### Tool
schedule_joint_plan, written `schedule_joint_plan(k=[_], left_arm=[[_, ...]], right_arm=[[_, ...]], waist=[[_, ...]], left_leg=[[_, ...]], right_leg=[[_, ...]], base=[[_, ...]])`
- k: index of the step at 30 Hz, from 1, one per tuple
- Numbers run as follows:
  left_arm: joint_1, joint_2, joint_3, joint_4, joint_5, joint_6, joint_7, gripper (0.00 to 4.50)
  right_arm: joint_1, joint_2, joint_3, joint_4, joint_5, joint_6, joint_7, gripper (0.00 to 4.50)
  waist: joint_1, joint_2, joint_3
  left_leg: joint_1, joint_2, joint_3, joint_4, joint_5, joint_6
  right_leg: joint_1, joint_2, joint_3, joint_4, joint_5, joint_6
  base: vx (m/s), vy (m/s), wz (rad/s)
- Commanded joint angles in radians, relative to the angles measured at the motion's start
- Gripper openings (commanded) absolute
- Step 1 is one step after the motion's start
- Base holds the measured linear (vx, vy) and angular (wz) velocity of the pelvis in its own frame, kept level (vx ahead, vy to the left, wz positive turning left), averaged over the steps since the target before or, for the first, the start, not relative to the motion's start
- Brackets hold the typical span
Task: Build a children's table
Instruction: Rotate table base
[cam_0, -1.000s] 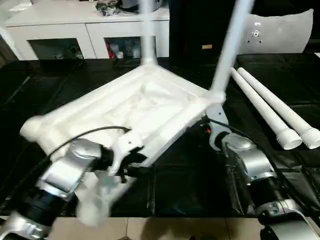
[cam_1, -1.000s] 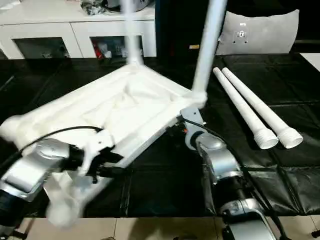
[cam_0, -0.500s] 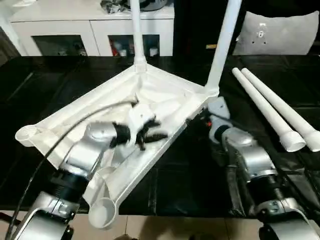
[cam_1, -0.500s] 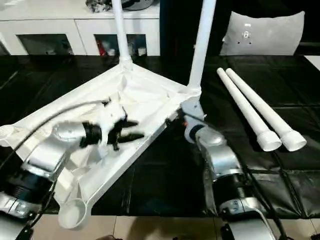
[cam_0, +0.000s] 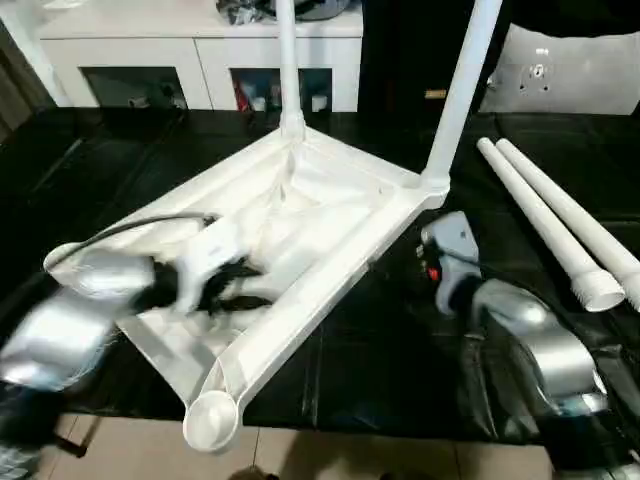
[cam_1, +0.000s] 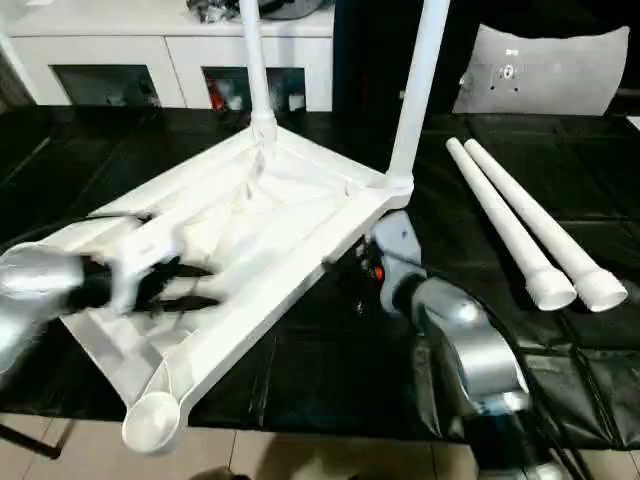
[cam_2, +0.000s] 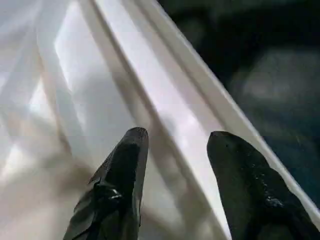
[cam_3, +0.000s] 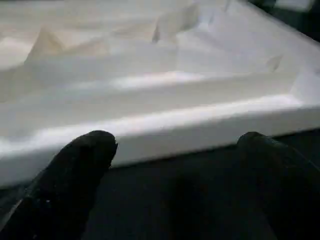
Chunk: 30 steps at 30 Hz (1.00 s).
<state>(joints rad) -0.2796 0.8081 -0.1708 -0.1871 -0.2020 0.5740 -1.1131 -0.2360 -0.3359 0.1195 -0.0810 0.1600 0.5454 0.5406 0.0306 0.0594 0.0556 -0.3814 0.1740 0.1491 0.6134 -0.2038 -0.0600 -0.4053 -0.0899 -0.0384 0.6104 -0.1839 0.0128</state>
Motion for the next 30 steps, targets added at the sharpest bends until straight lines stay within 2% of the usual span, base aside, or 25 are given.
schedule_joint_plan(k=[1,4,7,8,9,10,11,12,14,16,20,21,22,23,24,25,26,27,29,30], left_arm=[[0.017,0.036,0.014,-0.055,-0.018,0.026,-0.047,2.19],[0.082,0.148,0.01,-0.11,-0.004,0.053,-0.106,2.19],[0.115,0.197,0.029,-0.148,-0.017,0.096,-0.111,2.19],[0.124,0.217,0.031,-0.158,-0.011,0.1,-0.113,2.19],[0.132,0.238,0.036,-0.166,-0.008,0.109,-0.112,2.19],[0.134,0.245,0.039,-0.168,-0.011,0.116,-0.11,2.19],[0.135,0.256,0.041,-0.169,-0.009,0.122,-0.109,2.19],[0.137,0.273,0.039,-0.169,-0.004,0.129,-0.114,2.19],[0.139,0.295,0.033,-0.164,0.004,0.134,-0.125,2.19],[0.143,0.322,0.014,-0.166,0.002,0.16,-0.145,2.19],[0.141,0.307,-0.03,-0.157,0.024,0.157,-0.129,2.19],[0.126,0.273,-0.064,-0.132,0.055,0.138,-0.093,2.19],[0.115,0.253,-0.08,-0.114,0.068,0.133,-0.071,2.19],[0.106,0.237,-0.096,-0.095,0.082,0.124,-0.058,2.19],[0.093,0.211,-0.122,-0.073,0.101,0.109,-0.045,2.19],[0.083,0.188,-0.134,-0.064,0.105,0.111,-0.035,2.19],[0.076,0.17,-0.141,-0.06,0.105,0.11,-0.029,2.19],[0.071,0.158,-0.145,-0.059,0.105,0.111,-0.024,2.19],[0.057,0.121,-0.147,-0.061,0.09,0.119,-0.014,2.19],[0.052,0.107,-0.147,-0.061,0.085,0.124,-0.008,2.19]], right_arm=[[0.006,-0.01,0.012,-0.038,0.006,0.026,0.017,4.5],[0.024,-0.039,0.038,-0.103,0.043,0.056,0.072,4.5],[0.043,-0.079,0.063,-0.164,0.069,0.082,0.128,4.5],[0.049,-0.094,0.071,-0.182,0.074,0.087,0.148,4.5],[0.059,-0.112,0.077,-0.202,0.079,0.097,0.166,4.5],[0.063,-0.119,0.078,-0.211,0.082,0.103,0.173,4.5],[0.07,-0.129,0.081,-0.226,0.087,0.11,0.184,4.5],[0.078,-0.14,0.082,-0.245,0.095,0.122,0.196,4.5],[0.086,-0.151,0.081,-0.266,0.105,0.137,0.207,4.5],[0.098,-0.169,0.081,-0.292,0.123,0.153,0.217,4.5],[0.104,-0.184,0.093,-0.303,0.122,0.16,0.224,4.5],[0.107,-0.187,0.096,-0.309,0.123,0.166,0.225,4.5],[0.108,-0.186,0.097,-0.314,0.123,0.171,0.224,4.5],[0.108,-0.184,0.098,-0.317,0.121,0.175,0.222,4.5],[0.111,-0.184,0.097,-0.318,0.12,0.174,0.218,4.5],[0.112,-0.185,0.097,-0.317,0.118,0.174,0.212,4.5],[0.112,-0.183,0.096,-0.316,0.117,0.174,0.206,4.5],[0.113,-0.182,0.094,-0.314,0.117,0.174,0.203,4.5],[0.11,-0.178,0.09,-0.312,0.121,0.175,0.194,4.5],[0.109,-0.178,0.088,-0.311,0.122,0.176,0.192,4.5]], waist=[[-0.003,0.007,-0.049],[-0.001,0.006,-0.048],[0.002,0.006,-0.044],[0.003,0.012,-0.042],[0.003,0.004,-0.043],[0.005,0.004,-0.044],[0.005,0.011,-0.045],[0.004,0.007,-0.044],[0.003,0.009,-0.045],[0.001,0.007,-0.046],[0.0,0.013,-0.048],[0.0,0.006,-0.052],[0.003,0.011,-0.052],[0.003,0.011,-0.052],[0.006,-0.006,-0.058],[0.004,-0.013,-0.057],[0.004,-0.017,-0.057],[0.006,-0.012,-0.057],[0.004,-0.033,-0.055],[0.008,-0.025,-0.056]], left_leg=[[0.017,0.033,-0.002,-0.102,-0.305,-0.021],[0.017,0.033,-0.003,-0.103,-0.307,-0.02],[0.021,0.034,-0.002,-0.105,-0.328,-0.023],[0.021,0.033,-0.003,-0.106,-0.337,-0.024],[0.022,0.033,-0.003,-0.106,-0.342,-0.025],[0.022,0.033,-0.003,-0.106,-0.329,-0.025],[0.022,0.032,-0.003,-0.105,-0.324,-0.026],[0.02,0.031,-0.003,-0.106,-0.318,-0.026],[0.02,0.03,-0.003,-0.105,-0.312,-0.024],[0.021,0.03,-0.004,-0.105,-0.306,-0.026],[0.023,0.031,-0.004,-0.103,-0.298,-0.027],[0.023,0.031,-0.002,-0.102,-0.29,-0.026],[0.024,0.031,-0.003,-0.1,-0.282,-0.025],[0.024,0.031,-0.003,-0.1,-0.282,-0.025],[0.021,0.031,-0.002,-0.098,-0.241,-0.017],[0.02,0.031,0.001,-0.098,-0.228,-0.014],[0.02,0.031,0.001,-0.098,-0.223,-0.013],[0.023,0.031,0.001,-0.099,-0.233,-0.017],[0.023,0.033,0.003,-0.099,-0.249,-0.016],[0.027,0.033,0.002,-0.099,-0.252,-0.016]], right_leg=[[0.036,-0.031,0.03,-0.069,-0.275,-0.211],[0.036,-0.033,0.032,-0.071,-0.293,-0.2],[0.033,-0.033,0.033,-0.075,-0.327,-0.189],[0.032,-0.033,0.033,-0.076,-0.341,-0.187],[0.034,-0.034,0.034,-0.078,-0.354,-0.181],[0.035,-0.034,0.035,-0.079,-0.352,-0.179],[0.035,-0.034,0.035,-0.077,-0.345,-0.18],[0.037,-0.033,0.034,-0.079,-0.34,-0.18],[0.038,-0.033,0.034,-0.078,-0.34,-0.181],[0.039,-0.033,0.034,-0.077,-0.332,-0.185],[0.039,-0.032,0.033,-0.075,-0.292,-0.204],[0.042,-0.031,0.033,-0.073,-0.275,-0.21],[0.042,-0.032,0.033,-0.072,-0.261,-0.214],[0.042,-0.032,0.033,-0.072,-0.261,-0.214],[0.049,-0.033,0.035,-0.067,-0.237,-0.213],[0.048,-0.032,0.035,-0.071,-0.236,-0.21],[0.049,-0.033,0.035,-0.068,-0.239,-0.21],[0.045,-0.033,0.035,-0.07,-0.262,-0.207],[0.044,-0.033,0.035,-0.073,-0.287,-0.201],[0.041,-0.035,0.036,-0.073,-0.306,-0.196]], base=[[0.0,0.0,0.0],[0.0,0.0,0.0],[0.0,0.0,0.0],[0.0,0.0,0.0],[0.0,0.0,0.0],[0.0,0.0,0.0],[0.0,0.0,0.0],[0.0,0.0,0.0],[0.0,0.0,0.0],[0.0,0.0,0.0],[0.0,0.0,0.0],[0.0,0.0,0.0],[0.0,0.0,0.0],[0.0,0.0,0.0],[0.0,0.0,0.0],[0.0,0.0,0.0],[0.0,0.0,0.0],[0.0,0.0,0.0],[0.0,0.0,0.0],[0.0,0.0,0.0]])
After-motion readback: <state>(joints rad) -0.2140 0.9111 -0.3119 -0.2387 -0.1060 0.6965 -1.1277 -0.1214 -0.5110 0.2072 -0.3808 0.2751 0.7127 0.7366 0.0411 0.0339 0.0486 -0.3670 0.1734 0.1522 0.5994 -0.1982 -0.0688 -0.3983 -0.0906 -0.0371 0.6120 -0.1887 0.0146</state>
